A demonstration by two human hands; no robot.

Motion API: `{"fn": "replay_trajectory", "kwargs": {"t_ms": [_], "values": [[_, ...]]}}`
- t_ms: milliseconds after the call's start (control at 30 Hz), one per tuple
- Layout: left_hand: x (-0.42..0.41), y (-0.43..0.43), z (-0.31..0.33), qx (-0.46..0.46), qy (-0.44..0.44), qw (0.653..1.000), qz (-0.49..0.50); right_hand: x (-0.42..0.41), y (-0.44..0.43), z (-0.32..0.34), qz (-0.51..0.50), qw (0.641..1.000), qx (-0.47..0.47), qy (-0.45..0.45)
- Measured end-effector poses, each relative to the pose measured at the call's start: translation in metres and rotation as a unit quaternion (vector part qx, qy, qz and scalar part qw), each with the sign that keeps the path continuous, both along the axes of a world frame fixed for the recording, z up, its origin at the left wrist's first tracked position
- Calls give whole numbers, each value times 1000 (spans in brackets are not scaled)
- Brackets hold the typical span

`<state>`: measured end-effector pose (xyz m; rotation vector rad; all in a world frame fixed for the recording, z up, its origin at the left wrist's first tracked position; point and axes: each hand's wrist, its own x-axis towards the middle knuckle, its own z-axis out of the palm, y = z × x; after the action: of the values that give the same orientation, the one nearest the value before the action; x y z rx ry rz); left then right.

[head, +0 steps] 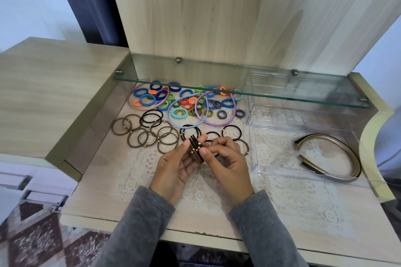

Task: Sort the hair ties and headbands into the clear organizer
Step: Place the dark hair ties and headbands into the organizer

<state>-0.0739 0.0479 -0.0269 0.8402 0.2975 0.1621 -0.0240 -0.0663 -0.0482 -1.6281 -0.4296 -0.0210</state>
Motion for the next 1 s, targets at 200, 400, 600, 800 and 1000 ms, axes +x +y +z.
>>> {"fn": "replay_trajectory", "kwargs": {"t_ms": [200, 400, 600, 800, 1000], "values": [[0, 4, 1, -30, -1, 1000, -8, -1, 0, -1, 15, 1000, -1, 0], [0, 8, 5, -111, 6, 993, -27, -3, 3, -5, 16, 998, -50, -26], [1, 10, 7, -134, 3, 991, -12, -3, 2, 1, 20, 988, -131, -79], [3, 22, 15, -152, -9, 985, -83, 8, -16, 27, 27, 961, -218, -168], [26, 21, 51, 22, 46, 974, -219, 28, -59, 61, -5, 916, -276, -290]]}}
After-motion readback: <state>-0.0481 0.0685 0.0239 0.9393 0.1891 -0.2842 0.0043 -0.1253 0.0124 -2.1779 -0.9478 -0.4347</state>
